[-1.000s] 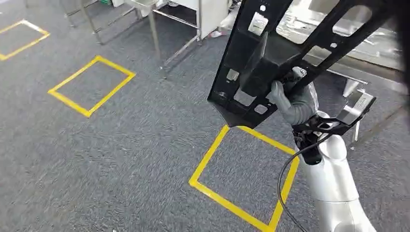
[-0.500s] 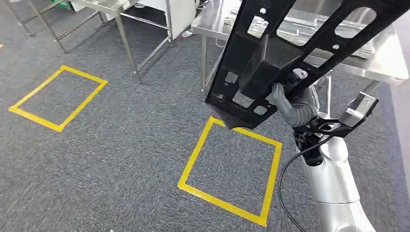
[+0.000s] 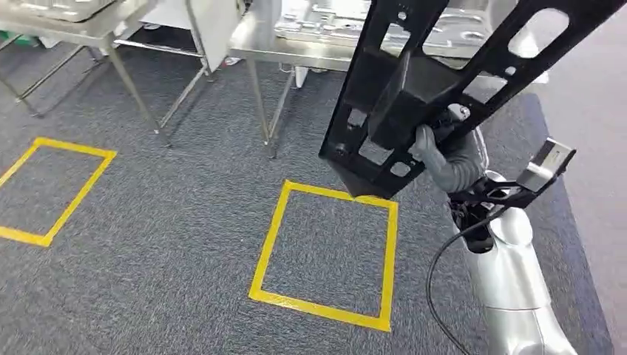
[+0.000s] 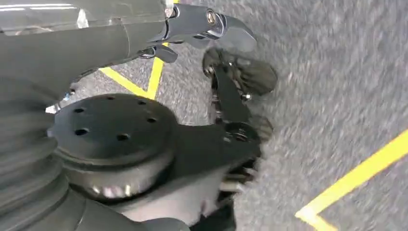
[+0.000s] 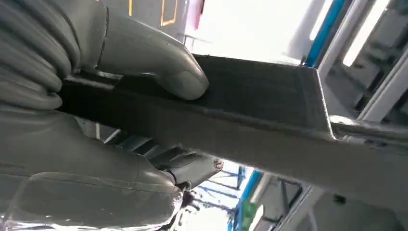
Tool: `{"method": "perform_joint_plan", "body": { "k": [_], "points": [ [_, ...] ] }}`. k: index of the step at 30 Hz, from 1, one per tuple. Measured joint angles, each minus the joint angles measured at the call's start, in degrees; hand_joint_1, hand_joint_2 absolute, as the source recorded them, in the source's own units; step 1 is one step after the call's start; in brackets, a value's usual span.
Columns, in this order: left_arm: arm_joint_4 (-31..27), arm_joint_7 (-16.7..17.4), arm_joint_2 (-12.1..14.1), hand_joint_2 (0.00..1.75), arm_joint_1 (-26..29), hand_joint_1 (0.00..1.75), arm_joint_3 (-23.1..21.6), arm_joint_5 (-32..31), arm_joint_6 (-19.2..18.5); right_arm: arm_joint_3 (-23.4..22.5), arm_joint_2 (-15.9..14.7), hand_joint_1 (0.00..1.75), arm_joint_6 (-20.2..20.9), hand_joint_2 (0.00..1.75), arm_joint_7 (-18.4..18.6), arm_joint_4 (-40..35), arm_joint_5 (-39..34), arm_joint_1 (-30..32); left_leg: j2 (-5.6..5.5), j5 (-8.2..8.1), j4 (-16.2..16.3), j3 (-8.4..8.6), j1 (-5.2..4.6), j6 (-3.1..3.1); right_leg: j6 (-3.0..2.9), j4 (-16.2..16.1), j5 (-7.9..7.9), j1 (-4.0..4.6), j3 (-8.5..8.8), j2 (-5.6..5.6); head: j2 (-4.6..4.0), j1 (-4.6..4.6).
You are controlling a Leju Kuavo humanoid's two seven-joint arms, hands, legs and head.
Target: Take the parts from the cabinet and place them on the table.
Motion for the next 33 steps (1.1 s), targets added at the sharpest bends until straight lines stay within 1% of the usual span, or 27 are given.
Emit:
{"method": "perform_joint_plan", "body": {
  "k": [1,2,3,4,5,6,7,10,11,12,13,14,15,16,17,18,20,21,22,25,26,27,28,29,31,32,33],
  "points": [
    [0.0,0.09,-0.02,1.75,0.1,0.0,0.0,-0.11,0.0,0.0,0.0,1.75,0.04,1.75,0.02,0.0,0.02,0.18,-0.01,-0.5,3.24,-1.89,0.01,0.0,-0.06,0.12,-0.04,0.14,0.02,0.84,0.0,-0.02],
    [0.0,0.11,0.0,1.75,0.14,0.0,0.0,-0.15,0.02,0.0,0.0,1.75,0.07,1.75,0.02,0.02,0.0,0.29,-0.03,0.55,3.31,-2.36,0.01,0.09,-0.08,0.23,-0.1,0.2,0.06,1.7,0.0,0.02],
    [0.0,0.11,0.0,1.75,0.1,0.0,0.0,-0.18,0.02,0.0,0.0,1.75,0.11,1.75,0.04,0.04,0.02,0.35,-0.07,2.95,0.46,-1.46,0.01,0.31,-0.06,0.35,-0.19,0.24,0.16,2.58,0.0,-0.02],
    [0.0,0.11,0.0,1.75,0.04,0.0,-0.02,-0.26,0.04,0.04,0.0,1.75,0.15,1.75,0.04,0.02,0.02,0.36,-0.37,6.05,-4.56,0.57,0.01,0.57,0.05,0.44,-0.3,0.26,0.3,3.48,0.02,-0.02],
    [0.0,0.11,0.0,1.75,0.0,0.0,-0.02,-0.37,0.02,0.04,0.0,1.75,0.13,1.75,0.02,0.02,0.02,0.35,-1.38,9.05,-10.3,2.94,0.01,0.92,0.21,0.58,-0.41,0.28,0.44,4.27,0.0,-0.02],
    [0.0,0.11,0.07,1.75,0.03,0.0,-0.02,-0.39,0.04,0.04,0.0,1.75,0.13,1.75,0.02,0.02,0.02,0.36,-4.22,9.9,-13.96,4.25,0.08,1.41,0.35,0.62,-0.5,0.08,0.34,4.72,0.0,-0.02],
    [0.0,0.15,0.11,1.75,-0.01,0.0,-0.02,-0.42,0.0,0.04,0.0,1.75,0.13,1.75,0.02,0.0,0.04,0.3,-4.39,9.45,-15.07,4.83,0.2,1.36,0.7,0.98,-0.62,0.44,-0.04,5.53,0.0,0.13],
    [0.0,0.26,0.11,1.75,-0.28,0.0,-0.07,-0.5,0.04,-0.09,-0.11,1.75,0.11,1.75,0.04,-0.11,0.07,0.58,-2.91,9.62,-14.85,4.85,-0.45,2.13,1.9,0.54,-0.19,-0.36,-0.41,7.06,0.0,-0.02],
    [0.0,0.31,-0.11,1.75,-0.39,0.0,-0.09,-0.5,-0.02,-0.28,-0.31,1.75,0.11,1.75,0.07,-0.26,0.11,0.63,-2.0,10.05,-15.63,5.16,0.33,2.66,2.22,0.63,-0.31,0.01,-0.4,7.67,0.02,-0.04],
    [-0.02,0.24,-0.09,1.75,-0.58,0.0,-0.11,-0.53,-0.02,-0.44,-0.48,1.75,0.04,1.75,0.04,-0.46,0.11,0.7,-1.51,10.14,-15.94,5.45,0.25,2.95,2.36,1.68,-1.14,0.27,-0.8,5.0,0.0,-0.02],
    [-0.02,0.26,-0.11,1.75,-0.7,0.0,-0.11,-0.53,-0.09,-0.46,-0.46,1.75,0.02,1.75,0.07,-0.57,0.13,0.45,-0.95,10.12,-16.03,5.56,0.26,3.26,2.6,4.97,-3.18,0.22,-2.3,2.17,0.0,0.77],
    [0.0,0.28,-0.18,1.75,-0.65,0.0,-0.11,-0.53,-0.09,-0.46,-0.46,1.75,0.02,1.75,0.04,-0.57,0.13,0.4,-0.43,10.05,-16.01,5.6,0.19,3.32,2.95,9.43,-5.31,0.12,-4.49,0.61,0.02,0.74],
    [0.0,0.33,-0.17,1.75,-0.55,0.0,-0.13,-0.55,-0.13,-0.46,-0.46,1.75,0.04,1.75,0.04,-0.57,0.13,0.64,0.27,9.92,-15.98,5.61,0.14,3.33,3.18,14.45,-7.38,-0.04,-7.07,-0.21,0.0,0.79],
    [-0.02,0.4,-0.17,1.75,-0.47,0.0,-0.11,-0.55,-0.11,-0.46,-0.46,1.75,0.04,1.75,0.06,-0.57,0.13,0.93,0.93,9.84,-15.95,5.61,0.14,3.26,3.39,18.27,-8.45,-0.24,-9.1,-0.45,0.02,0.77],
    [0.0,0.42,-0.17,1.75,-0.39,0.0,-0.11,-0.55,-0.09,-0.48,-0.48,1.75,0.02,1.75,0.11,-0.57,0.13,1.21,1.65,9.7,-15.94,5.66,0.15,3.22,3.56,19.04,-7.94,-0.43,-9.75,-0.62,0.0,0.83],
    [-0.02,0.42,-0.2,1.75,-0.36,0.0,-0.11,-0.55,-0.09,-0.48,-0.5,1.75,0.02,1.75,0.11,-0.57,0.13,1.36,2.32,9.55,-15.92,5.8,0.15,3.12,3.64,16.71,-6.15,-0.61,-8.71,-0.79,0.0,0.79],
    [0.0,0.4,-0.37,1.75,-0.43,0.0,-0.11,-0.48,-0.11,-0.61,-0.55,1.75,0.02,1.75,0.11,-0.76,0.13,1.34,3.51,9.09,-15.8,6.29,0.16,2.69,3.61,6.36,-1.14,-0.73,-3.27,-2.3,0.0,0.78],
    [0.0,0.39,-0.39,1.75,-0.48,0.0,-0.11,-0.46,-0.11,-0.7,-0.55,1.75,0.02,1.75,0.09,-0.98,0.13,1.33,3.91,8.74,-15.73,6.66,-0.09,2.25,3.38,1.03,0.14,-0.53,-0.39,-5.71,0.0,0.85],
    [0.0,0.39,-0.42,1.75,-0.48,0.0,-0.11,-0.37,-0.11,-0.72,-0.52,1.75,0.02,1.75,0.04,-1.07,0.13,1.28,4.43,8.41,-15.64,6.8,-0.53,1.81,2.56,0.78,-0.25,0.04,-0.31,-6.18,0.0,0.83],
    [0.0,0.26,-0.42,1.75,-0.48,0.0,-0.11,-0.31,-0.09,-0.96,-0.59,1.75,-0.02,1.75,0.04,-1.31,0.15,1.54,6.08,8.09,-15.92,7.41,-0.4,0.85,1.43,0.88,-0.37,0.39,-0.66,-3.78,0.0,0.76],
    [0.0,0.2,-0.44,1.75,-0.57,0.0,-0.11,-0.2,-0.09,-1.14,-0.66,1.75,-0.04,1.75,0.04,-1.57,0.22,1.58,6.8,7.82,-15.93,7.69,-0.38,0.46,0.99,0.61,-0.19,0.12,-0.53,-3.07,0.0,0.79],
    [0.0,0.07,-0.48,1.75,-0.64,0.0,-0.11,-0.16,-0.09,-1.14,-0.65,1.75,-0.04,1.75,0.05,-2.01,0.24,1.68,4.6,7.03,-15.12,7.52,-0.02,0.04,0.63,0.39,-0.03,-0.24,-0.29,-2.35,0.0,0.57],
    [0.0,-0.09,-0.48,1.75,-0.61,0.0,-0.11,-0.11,-0.09,-1.18,-0.72,1.75,-0.04,1.75,0.04,-2.21,0.26,1.49,2.02,5.08,-12.3,6.32,0.06,0.03,0.24,0.38,-0.06,-0.29,-0.26,-1.72,0.02,0.44],
    [0.0,-0.13,-0.48,1.75,-0.46,0.0,-0.11,-0.07,-0.09,-1.18,-0.68,1.75,-0.04,1.75,0.04,-2.21,0.26,1.51,0.8,2.57,-7.51,4.1,0.14,-0.01,-0.06,0.38,-0.1,-0.23,-0.22,-1.18,0.0,0.28],
    [0.0,-0.17,-0.5,1.75,-0.18,0.0,-0.11,-0.07,0.0,-1.18,-0.68,1.75,-0.02,1.75,0.04,-2.21,0.26,1.93,0.07,-0.92,2.23,-0.89,0.03,-0.01,-0.24,0.41,-0.18,0.09,-0.19,0.59,0.0,0.17],
    [0.0,-0.2,-0.5,1.75,0.0,0.0,-0.11,-0.05,0.04,-1.18,-0.68,1.75,-0.02,1.75,0.04,-2.21,0.26,2.17,0.06,-0.62,3.8,-2.02,0.04,0.12,-0.28,0.43,-0.2,0.26,-0.11,1.47,0.0,0.18],
    [0.0,-0.22,-0.5,1.75,0.1,0.0,-0.11,-0.05,0.07,-1.2,-0.68,1.75,-0.02,1.75,0.07,-2.19,0.26,2.33,0.0,1.03,2.41,-1.75,0.01,0.4,-0.32,0.45,-0.23,0.41,0.04,2.34,0.0,0.17]
  ]
}}
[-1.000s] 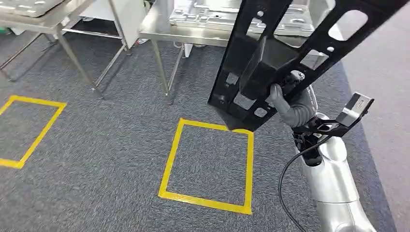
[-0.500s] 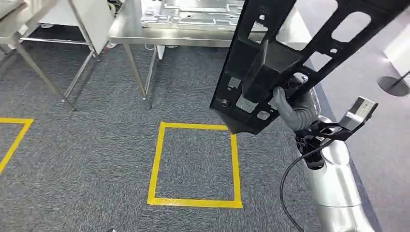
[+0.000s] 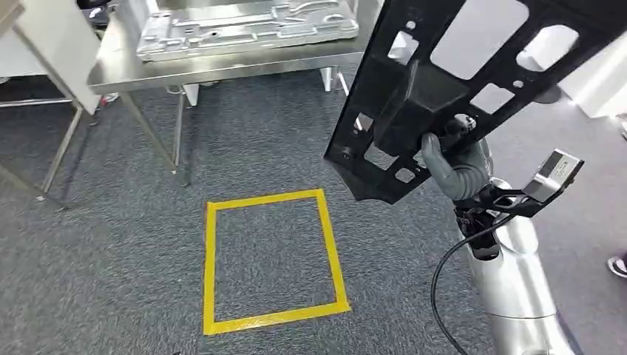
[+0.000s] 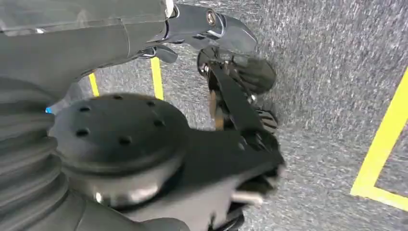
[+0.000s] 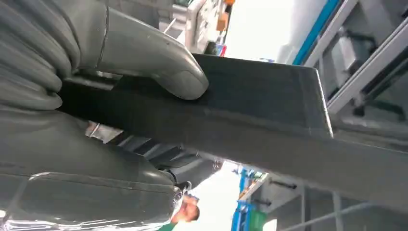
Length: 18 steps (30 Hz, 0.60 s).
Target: Take the parts from the cabinet and place them on the table.
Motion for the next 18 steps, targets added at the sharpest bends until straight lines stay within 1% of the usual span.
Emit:
{"method": "perform_joint_plan", "body": {
  "k": [1,2,3,4,5,6,7,8,9,10,11,12,13,14,15,16,17,18],
  "points": [
    [0.0,-0.04,0.0,1.75,0.01,0.0,0.0,0.0,0.02,-0.02,-0.04,1.75,0.13,1.75,0.0,-0.02,0.02,0.09,-0.22,3.04,-4.28,1.64,-0.1,0.48,-0.03,0.01,-0.06,0.17,0.22,0.97,0.0,-0.02],
    [0.0,-0.09,0.0,1.75,0.01,0.0,0.0,0.02,0.09,-0.04,-0.04,1.75,0.15,1.75,0.0,-0.04,0.02,0.11,-0.93,6.14,-9.62,3.84,-0.27,1.02,-0.01,0.02,-0.1,0.37,0.44,1.76,0.0,-0.02],
    [0.0,-0.11,0.0,1.75,0.03,0.0,0.0,0.02,0.09,-0.13,-0.07,1.75,0.15,1.75,0.0,-0.17,0.02,0.13,-2.83,8.96,-15.07,5.99,-0.35,1.79,0.01,0.02,-0.17,0.42,0.61,2.45,0.0,0.02],
    [0.0,-0.11,0.07,1.75,0.09,0.0,0.0,0.02,0.11,-0.22,-0.07,1.75,0.15,1.75,-0.02,-0.17,0.02,0.17,-4.86,8.29,-16.62,6.71,-0.22,2.56,0.21,0.04,-0.25,0.59,0.47,2.94,0.0,0.24],
    [0.0,-0.2,0.04,1.75,0.12,0.0,0.0,-0.04,0.11,-0.26,-0.07,1.75,0.17,1.75,-0.02,-0.2,0.02,0.24,-4.44,8.41,-17.5,6.98,-0.31,2.13,0.56,0.23,-0.22,0.2,0.18,3.65,0.02,0.29],
    [0.0,-0.2,-0.02,1.75,0.1,0.0,0.0,-0.02,0.11,-0.31,-0.11,1.75,0.17,1.75,-0.02,-0.31,0.04,0.54,-4.04,8.32,-17.44,7.01,-0.62,2.28,1.04,0.12,-0.18,-0.18,0.02,4.18,0.0,0.24],
    [0.0,-0.2,-0.02,1.75,0.08,0.0,0.0,-0.04,0.11,-0.41,-0.28,1.75,0.2,1.75,-0.02,-0.35,0.07,0.87,-3.62,8.31,-17.48,7.1,-0.8,2.4,1.4,0.0,-0.06,-0.35,0.01,4.7,0.02,0.13],
    [0.0,-0.2,-0.11,1.75,0.06,0.0,0.0,-0.09,0.2,-0.61,-0.48,1.75,0.22,1.75,0.0,-0.57,0.11,0.98,-2.99,8.61,-18.13,7.52,-0.39,2.69,1.84,-0.23,0.08,0.02,0.01,5.42,0.0,0.22],
    [0.0,-0.22,-0.42,1.75,0.0,0.0,0.02,-0.09,0.17,-0.81,-0.87,1.75,0.22,1.75,0.05,-0.76,0.15,1.2,-2.06,9.03,-18.97,7.96,0.08,2.8,1.85,0.16,-0.3,-0.14,0.04,4.34,0.0,0.09],
    [-0.02,-0.26,-0.37,1.75,-0.08,0.0,0.02,-0.09,0.09,-0.83,-0.87,1.75,0.24,1.75,-0.02,-0.9,0.15,0.84,-1.68,9.14,-19.44,8.27,0.01,3.07,2.18,1.83,-1.57,0.29,-0.72,1.13,0.0,0.87],
    [-0.02,-0.24,-0.42,1.75,-0.06,0.0,0.02,-0.07,0.07,-0.79,-0.85,1.75,0.24,1.75,0.04,-0.87,0.18,0.51,-0.93,9.09,-19.45,8.33,-0.01,3.2,2.47,5.73,-3.83,0.13,-2.71,-0.88,0.0,0.98],
    [-0.02,-0.24,-0.44,1.75,0.0,0.0,0.02,-0.02,-0.02,-0.72,-0.83,1.75,0.26,1.75,0.04,-0.85,0.22,0.43,-0.29,9.0,-19.4,8.33,-0.04,3.21,2.76,10.64,-6.09,-0.07,-5.14,-1.9,0.0,1.01],
    [-0.02,-0.22,-0.46,1.75,0.08,0.0,0.02,0.0,0.0,-0.7,-0.83,1.75,0.28,1.75,0.07,-0.74,0.33,0.42,0.49,8.85,-19.39,8.35,-0.05,3.24,3.05,15.34,-7.88,-0.33,-7.58,-2.45,0.0,1.01],
    [-0.02,-0.24,-0.46,1.75,0.1,0.0,0.02,0.0,0.04,-0.66,-0.83,1.75,0.26,1.75,0.15,-0.57,0.33,0.42,1.2,8.76,-19.35,8.35,-0.04,3.16,3.31,18.1,-8.32,-0.65,-9.06,-2.71,0.0,1.01],
    [-0.02,-0.24,-0.46,1.75,0.15,0.0,0.02,0.07,0.11,-0.63,-0.85,1.75,0.26,1.75,0.2,-0.35,0.37,0.38,1.82,8.63,-19.3,8.41,0.01,3.04,3.55,17.79,-7.39,-0.93,-9.02,-2.94,0.02,1.07],
    [-0.02,-0.28,-0.46,1.75,0.13,0.0,0.02,0.09,0.11,-0.61,-0.85,1.75,0.26,1.75,0.22,-0.17,0.44,0.23,2.41,8.45,-19.19,8.48,0.04,2.86,3.73,14.83,-5.34,-1.21,-7.61,-3.21,0.02,1.07],
    [-0.02,-0.44,-0.5,1.75,0.06,0.0,0.02,0.11,0.11,-0.57,-0.83,1.75,0.22,1.75,0.22,0.02,0.57,-0.15,2.73,8.13,-18.91,8.6,0.1,2.55,3.9,9.3,-2.51,-1.43,-4.73,-3.81,0.0,1.09],
    [-0.02,-0.52,-0.5,1.75,-0.01,0.0,0.02,0.13,0.11,-0.46,-0.83,1.75,-0.02,1.75,0.22,0.17,1.13,-0.75,3.15,7.73,-18.54,8.72,0.13,2.14,3.96,3.2,-0.03,-1.52,-1.42,-4.9,0.0,1.07]
  ]
}}
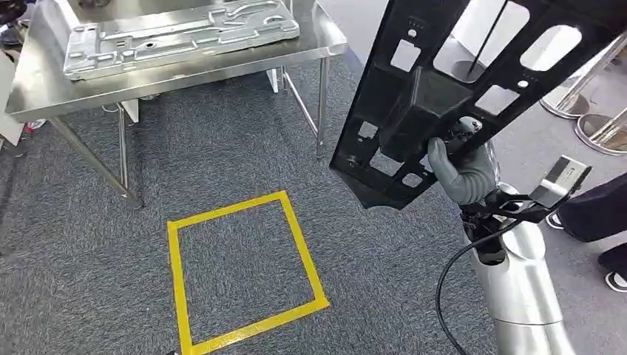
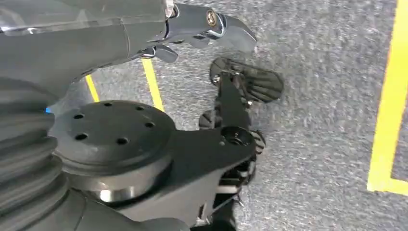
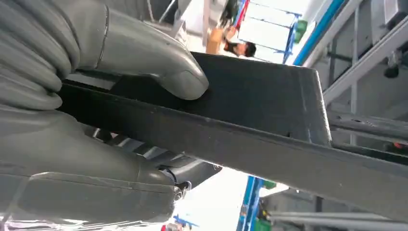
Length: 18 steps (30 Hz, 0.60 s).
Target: Take the parts from the cabinet and place them on the table.
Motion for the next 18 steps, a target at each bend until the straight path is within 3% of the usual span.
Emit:
{"method": "perform_joint_plan", "body": {
  "k": [1,2,5,6,7,8,10,11,12,13,15,16,17,18],
  "points": [
    [0.0,-0.11,0.02,1.75,-0.05,0.0,0.0,0.02,0.02,0.09,0.0,1.75,-0.4,1.75,-0.02,0.13,0.77,-0.51,0.17,-0.41,0.33,-0.19,-0.23,-0.56,-0.11,-2.95,-0.48,0.05,1.56,-0.68,0.0,0.07],
    [0.0,-0.15,0.02,1.75,-0.24,0.0,0.0,0.02,0.15,0.22,0.02,1.75,-0.9,1.75,-0.11,0.2,1.91,-0.61,0.39,-0.66,0.63,-0.1,-0.44,-0.9,-0.79,-2.97,-0.21,0.44,1.43,-0.02,0.02,-0.13],
    [0.0,-0.24,0.02,1.75,-0.38,0.0,0.02,0.02,0.44,0.5,-0.35,1.75,-2.21,1.75,-0.42,0.68,5.17,-0.59,0.91,-0.7,0.3,0.34,-0.33,-1.81,-1.81,-2.7,-0.61,0.84,1.32,0.43,0.0,-0.04],
    [0.0,-0.24,0.04,1.75,-0.41,0.0,0.02,0.02,0.5,0.7,-0.37,1.75,-2.56,1.75,-0.37,0.68,5.97,-0.69,0.31,-1.19,0.53,0.16,-0.07,-2.24,-2.26,-3.04,-0.43,0.25,1.6,0.62,0.0,-0.15],
    [0.0,-0.24,0.04,1.75,-0.41,0.0,0.02,0.02,0.5,0.94,-0.37,1.75,-2.97,1.75,-0.37,0.72,6.45,-1.02,-1.39,-2.37,2.16,-0.31,0.0,-2.37,-2.57,-3.09,-0.51,0.3,1.68,0.73,0.0,-0.28],
    [0.0,-0.24,0.02,1.75,-0.41,0.0,0.02,0.02,0.48,1.25,-0.28,1.75,-3.41,1.75,-0.33,0.85,6.91,-1.39,-2.3,-4.37,5.72,-1.96,0.05,-2.41,-2.99,-3.09,-0.56,0.34,1.69,0.77,0.0,-0.48],
    [0.0,-0.35,0.02,1.75,-0.36,0.0,0.04,0.02,0.35,1.66,-0.22,1.75,-4.15,1.75,-0.29,1.09,7.3,-1.58,-3.06,-8.51,15.63,-6.97,-0.02,-2.56,-3.24,-3.06,-0.71,0.62,1.74,1.21,0.0,-0.65],
    [0.0,-0.44,0.02,1.75,-0.33,0.0,0.04,0.02,0.28,1.79,-0.11,1.75,-4.74,1.75,0.0,1.27,7.52,-1.57,-3.07,-9.12,19.24,-9.03,-0.02,-2.53,-3.34,-3.05,-0.77,0.85,1.79,1.53,0.0,-0.61],
    [0.0,-0.5,0.02,1.75,-0.35,0.0,0.04,0.02,0.2,1.88,0.0,1.75,-5.4,1.75,0.22,1.44,8.05,-1.58,-3.07,-8.21,19.47,-9.53,-0.03,-2.37,-3.41,-3.03,-0.82,1.0,1.91,1.8,0.02,-0.61],
    [0.0,-0.59,0.02,1.75,-0.39,0.0,0.04,0.02,0.09,2.01,0.07,1.75,-6.06,1.75,0.33,1.62,8.86,-1.58,-3.07,-6.12,17.03,-8.69,-0.07,-2.1,-3.5,-3.02,-0.91,1.14,2.09,1.87,0.0,-0.65],
    [0.0,-0.61,0.02,1.75,-0.57,0.0,0.04,0.02,-0.02,2.27,0.07,1.75,-7.37,1.75,0.31,1.86,10.72,-1.59,-3.05,-0.21,6.83,-4.35,-0.18,-1.27,-3.46,-3.01,-1.23,1.39,2.7,2.14,0.0,-0.65],
    [0.0,-0.59,0.02,1.75,-0.62,0.0,0.04,0.04,-0.02,2.32,0.07,1.75,-7.59,1.75,0.15,1.97,11.15,-1.6,-2.78,1.39,2.39,-2.6,-0.44,-0.64,-3.39,-3.02,-1.39,1.4,2.88,2.13,0.0,-0.61],
    [0.0,-0.53,0.07,1.75,-0.65,0.0,0.11,0.04,0.04,2.38,0.07,1.75,-7.85,1.75,-0.13,2.14,11.42,-1.72,-2.61,0.79,1.25,-2.14,-0.87,-0.19,-2.99,-2.77,-1.5,1.76,2.71,2.17,0.0,-0.5],
    [0.0,-0.48,0.04,1.75,-0.81,0.0,0.09,0.04,0.11,2.4,0.07,1.75,-8.07,1.75,-0.26,2.34,11.61,-1.77,-2.73,0.8,1.38,-2.21,-0.94,-0.15,-2.63,-2.81,-1.36,1.52,2.47,2.14,0.02,-0.68]
  ]
}}
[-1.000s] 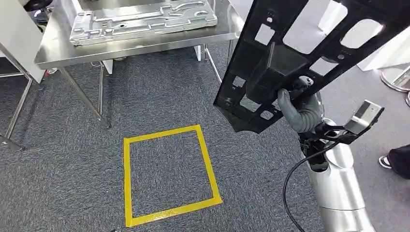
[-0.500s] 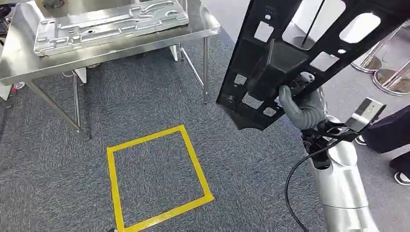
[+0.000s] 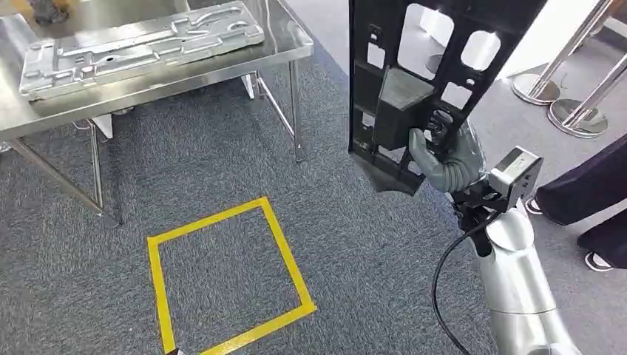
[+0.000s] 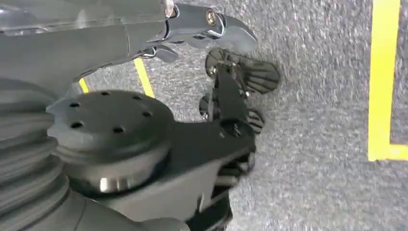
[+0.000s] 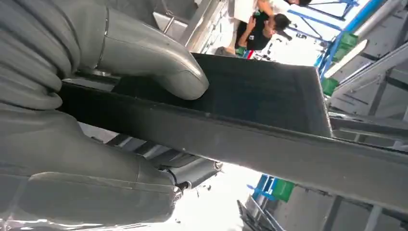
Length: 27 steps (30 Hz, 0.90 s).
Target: Take the parts from the cabinet and place them on the table.
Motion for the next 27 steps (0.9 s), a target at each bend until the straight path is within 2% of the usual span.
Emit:
{"method": "perform_joint_plan", "body": {
  "k": [2,3,4,5,7,8,9,10,12,13,14,17,18,19,20,21,23,24,25,26,27],
  "points": [
    [0.0,0.11,-0.02,1.75,0.18,0.0,0.02,0.0,0.37,0.15,0.02,1.75,-0.15,1.75,-0.2,0.57,0.26,-0.09,-0.41,0.1,-0.13,-0.15,-0.24,0.37,0.6,-0.26,0.05,-0.19,0.1,-0.37,-0.02,0.02],
    [0.0,0.11,-0.06,1.75,0.28,0.0,0.04,0.0,0.44,0.22,0.02,1.75,-0.17,1.75,-0.33,0.74,0.26,-0.25,-0.54,0.51,-0.85,0.19,0.23,0.9,1.03,-0.26,-0.1,0.09,0.18,-0.54,0.0,0.09],
    [0.0,0.13,-0.07,1.75,0.35,0.0,0.09,0.0,0.46,0.22,0.0,1.75,-0.24,1.75,-0.44,0.94,0.28,-0.37,-0.63,0.8,-1.25,0.47,0.39,1.1,1.18,0.74,-0.99,-0.19,-0.04,-0.46,-0.02,0.09],
    [0.0,0.13,-0.07,1.75,0.31,0.0,0.11,-0.04,0.46,0.22,0.02,1.75,-0.37,1.75,-0.55,1.16,0.37,-0.74,-0.73,0.86,-1.32,0.43,0.41,1.33,1.28,3.99,-3.14,-0.23,-1.62,-0.43,0.0,0.2],
    [0.0,0.37,-0.09,1.75,0.3,0.0,0.09,-0.17,0.39,0.26,0.11,1.75,-0.61,1.75,-0.76,1.53,0.83,-0.72,-1.13,0.83,-1.3,0.42,0.38,1.39,1.67,13.59,-7.47,-0.45,-6.15,-0.46,-0.02,0.15],
    [0.0,0.48,-0.09,1.75,0.35,0.0,0.09,-0.24,0.39,0.26,0.11,1.75,-0.74,1.75,-0.74,1.66,0.98,-0.57,-1.38,0.83,-1.24,0.41,0.38,1.39,1.85,17.37,-8.52,-0.55,-8.05,-0.45,-0.02,0.15],
    [0.0,0.61,-0.09,1.75,0.38,0.0,0.11,-0.35,0.41,0.28,0.11,1.75,-0.89,1.75,-0.72,1.86,1.2,-0.38,-1.71,0.8,-1.19,0.42,0.39,1.36,2.02,18.55,-8.15,-0.74,-8.82,-0.46,-0.02,0.17],
    [0.0,0.7,-0.09,1.75,0.4,0.0,0.11,-0.44,0.41,0.28,0.11,1.75,-1.0,1.75,-0.72,1.94,1.36,-0.25,-2.16,0.75,-1.11,0.44,0.42,1.28,2.08,16.6,-6.42,-0.95,-8.08,-0.46,-0.02,0.18],
    [0.0,0.81,-0.15,1.75,0.29,0.0,0.11,-0.55,0.41,0.28,0.11,1.75,-1.07,1.75,-0.76,1.92,1.53,-0.27,-3.01,0.54,-0.73,0.51,0.47,0.95,2.07,6.65,-1.12,-1.35,-3.33,-0.28,-0.02,0.15],
    [0.0,0.81,-0.17,1.75,0.22,0.0,0.11,-0.59,0.39,0.26,0.11,1.75,-1.14,1.75,-0.76,1.92,1.57,-0.27,-3.4,0.31,-0.45,0.43,0.5,0.62,2.08,1.36,0.62,-1.59,-0.79,0.74,0.0,0.18],
    [0.0,0.81,-0.17,1.75,0.11,0.0,0.09,-0.61,0.35,0.28,0.11,1.75,-1.16,1.75,-0.76,1.94,1.66,-0.26,-3.65,0.17,-0.15,0.06,0.24,0.28,2.02,0.65,-0.39,-1.39,-0.32,1.72,-0.02,0.13],
    [0.0,0.85,-0.17,1.75,0.21,0.0,0.11,-0.68,0.33,0.31,0.11,1.75,-1.27,1.75,-0.76,1.94,1.99,-0.13,-4.4,0.41,-0.48,-0.16,0.41,-0.76,0.9,0.73,-0.19,-0.86,-0.68,0.71,-0.02,0.11],
    [0.0,0.85,-0.15,1.75,0.27,0.0,0.11,-0.68,0.33,0.31,0.13,1.75,-1.27,1.75,-0.76,1.94,2.01,-0.15,-4.63,0.32,-0.45,-0.21,0.43,-1.14,0.37,0.3,0.06,-1.27,-0.56,0.37,-0.02,0.09],
    [0.0,0.87,-0.15,1.75,0.32,0.0,0.11,-0.7,0.33,0.31,0.13,1.75,-1.33,1.75,-0.76,1.94,2.07,-0.2,-3.5,-0.31,0.39,-0.28,0.54,-1.34,-0.08,0.0,0.22,-1.32,-0.36,-0.18,-0.02,0.15],
    [0.0,0.85,-0.15,1.75,0.25,0.0,0.11,-0.7,0.35,0.31,0.17,1.75,-1.35,1.75,-0.83,1.9,2.08,-0.21,-2.26,-1.86,2.6,-1.32,0.4,-1.56,-0.51,-0.06,0.16,-1.27,-0.32,-0.43,-0.02,-0.32],
    [0.0,0.85,-0.15,1.75,0.14,0.0,0.09,-0.72,0.35,0.31,0.17,1.75,-1.35,1.75,-0.83,1.83,2.12,-0.2,-1.76,-4.24,6.88,-3.3,0.47,-1.77,-0.68,-0.05,0.12,-1.13,-0.3,-0.8,-0.02,-0.59],
    [0.0,0.87,-0.15,1.75,0.17,0.0,0.09,-0.87,0.31,0.31,0.17,1.75,-1.35,1.75,-0.81,1.84,2.21,-0.06,-1.5,-8.08,16.38,-7.91,0.51,-2.03,-0.89,-0.02,-0.02,-0.84,-0.28,-1.68,-0.02,-0.61],
    [0.0,0.9,-0.15,1.75,0.23,0.0,0.11,-0.9,0.31,0.31,0.17,1.75,-1.35,1.75,-0.79,1.83,2.34,0.1,-1.43,-8.18,18.44,-8.99,0.51,-2.04,-0.94,0.0,-0.05,-0.73,-0.24,-2.1,-0.02,-0.76],
    [0.0,0.94,-0.15,1.75,0.32,0.0,0.11,-0.96,0.31,0.33,0.17,1.75,-1.35,1.75,-0.76,1.83,2.36,0.26,-1.32,-6.92,17.38,-8.6,0.51,-1.93,-0.95,0.0,-0.13,-0.63,-0.14,-2.49,-0.02,-0.72],
    [0.0,0.94,-0.13,1.75,0.33,0.0,0.11,-1.07,0.31,0.33,0.17,1.75,-1.35,1.75,-0.76,1.79,2.36,0.31,-1.18,-4.61,13.68,-6.8,0.48,-1.72,-0.92,0.02,-0.24,-0.55,-0.01,-2.86,-0.02,-0.76],
    [0.0,0.94,-0.11,1.75,0.29,0.0,0.09,-1.07,0.31,0.33,0.17,1.75,-1.35,1.75,-0.76,1.77,2.36,0.29,-0.79,-1.99,8.51,-4.22,0.39,-1.38,-0.81,0.02,-0.36,-0.47,0.22,-3.17,-0.02,-0.74]
  ]
}}
